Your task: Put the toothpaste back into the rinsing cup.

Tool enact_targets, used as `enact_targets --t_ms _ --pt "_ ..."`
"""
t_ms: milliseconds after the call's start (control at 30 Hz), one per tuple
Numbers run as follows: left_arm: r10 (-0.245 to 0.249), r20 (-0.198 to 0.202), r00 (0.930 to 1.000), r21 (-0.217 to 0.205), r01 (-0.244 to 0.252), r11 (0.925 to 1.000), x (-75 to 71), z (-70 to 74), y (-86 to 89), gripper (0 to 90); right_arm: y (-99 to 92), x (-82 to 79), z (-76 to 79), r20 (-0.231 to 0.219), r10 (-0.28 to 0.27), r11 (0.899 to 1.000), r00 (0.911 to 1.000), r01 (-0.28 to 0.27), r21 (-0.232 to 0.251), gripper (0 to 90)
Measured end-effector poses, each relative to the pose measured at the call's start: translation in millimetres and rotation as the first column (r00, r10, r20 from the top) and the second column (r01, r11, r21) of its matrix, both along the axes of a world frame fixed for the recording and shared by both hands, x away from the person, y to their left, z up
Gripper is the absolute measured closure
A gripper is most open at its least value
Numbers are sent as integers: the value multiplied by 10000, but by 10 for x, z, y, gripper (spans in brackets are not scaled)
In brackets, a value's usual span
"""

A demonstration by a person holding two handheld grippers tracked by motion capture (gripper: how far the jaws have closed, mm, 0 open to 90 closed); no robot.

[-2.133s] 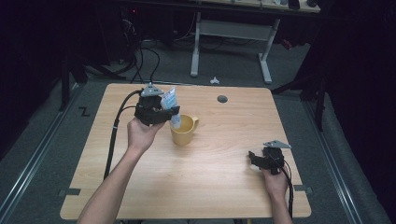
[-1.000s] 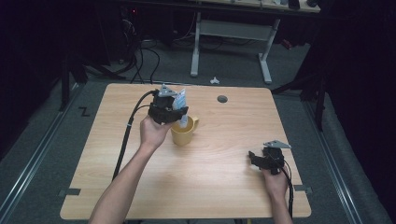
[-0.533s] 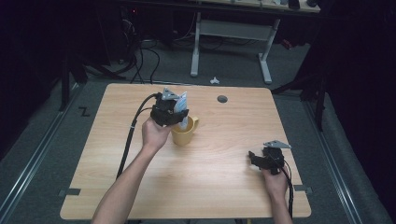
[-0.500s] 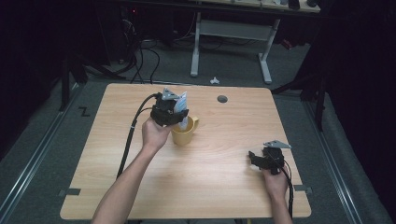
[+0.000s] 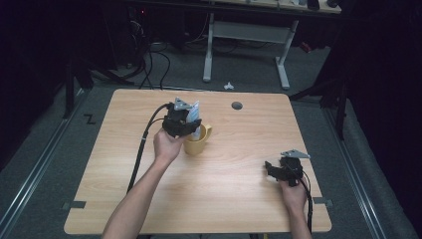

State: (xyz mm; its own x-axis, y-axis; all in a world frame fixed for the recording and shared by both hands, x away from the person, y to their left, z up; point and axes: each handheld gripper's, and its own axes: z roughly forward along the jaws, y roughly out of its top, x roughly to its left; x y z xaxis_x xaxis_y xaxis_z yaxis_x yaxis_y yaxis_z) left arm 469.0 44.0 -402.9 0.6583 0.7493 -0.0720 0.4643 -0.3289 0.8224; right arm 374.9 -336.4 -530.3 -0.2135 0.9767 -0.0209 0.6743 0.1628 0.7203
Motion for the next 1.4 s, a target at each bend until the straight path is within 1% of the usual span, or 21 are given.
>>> enact_targets --t_ms 200,367,500,567,633,800,1000,1167,1400 --pt "66 -37 10000 96 -66 9999 9 -67 -13 659 0 0 0 -3 3 10000 10000 -3 5 283" --pt "195 -44 9998 51 -194 9998 16 -117 -13 658 0 0 0 -1 9 10000 10000 -9 7 283" --pt "260 -123 9996 23 -259 9997 32 -151 -11 657 0 0 0 1 6 10000 10000 -6 1 283" --pt "359 -145 9992 92 -358 9993 47 -179 -11 657 0 0 0 0 4 10000 10000 -4 1 283" --pt "410 -184 9990 36 -409 9992 49 -199 -4 657 0 0 0 3 6 10000 10000 -6 -1 283" --pt "420 -214 9989 96 -419 9991 50 -243 -11 655 0 0 0 0 6 10000 10000 -6 1 283" --pt "464 -225 9987 50 -463 9989 54 -272 -29 655 0 0 0 0 7 10000 10000 -7 -1 283" --pt "451 -274 9986 195 -445 9988 65 -316 -56 654 0 0 0 0 4 10000 10000 -4 1 283" --pt "525 -364 9980 244 -516 9984 75 -369 -70 653 0 0 0 1 5 10000 10000 -5 -2 283"
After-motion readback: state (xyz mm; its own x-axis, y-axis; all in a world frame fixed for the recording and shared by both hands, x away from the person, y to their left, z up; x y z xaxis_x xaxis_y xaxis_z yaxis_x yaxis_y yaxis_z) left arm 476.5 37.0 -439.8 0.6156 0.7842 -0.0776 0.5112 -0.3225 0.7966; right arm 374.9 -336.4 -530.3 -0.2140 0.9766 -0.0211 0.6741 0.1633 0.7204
